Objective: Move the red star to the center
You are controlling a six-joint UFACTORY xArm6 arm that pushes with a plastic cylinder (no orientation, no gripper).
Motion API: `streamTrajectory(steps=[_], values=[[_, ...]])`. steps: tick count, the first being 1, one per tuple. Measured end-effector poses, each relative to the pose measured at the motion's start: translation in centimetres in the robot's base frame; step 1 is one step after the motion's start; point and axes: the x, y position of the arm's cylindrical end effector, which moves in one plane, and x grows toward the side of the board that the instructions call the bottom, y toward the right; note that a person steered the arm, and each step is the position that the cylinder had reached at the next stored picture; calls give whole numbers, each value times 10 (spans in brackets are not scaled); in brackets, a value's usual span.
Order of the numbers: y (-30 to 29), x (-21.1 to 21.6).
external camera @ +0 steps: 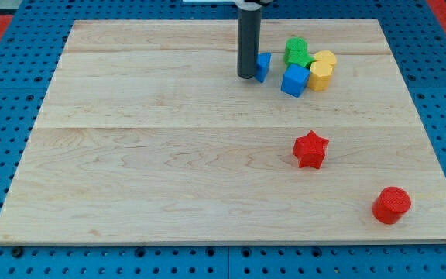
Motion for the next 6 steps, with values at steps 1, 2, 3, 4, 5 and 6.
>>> streamTrajectory(steps=[1,2,3,4,5,6], values=[[13,0],[-3,30],[-1,102],[95,108],[161,136],[143,183]])
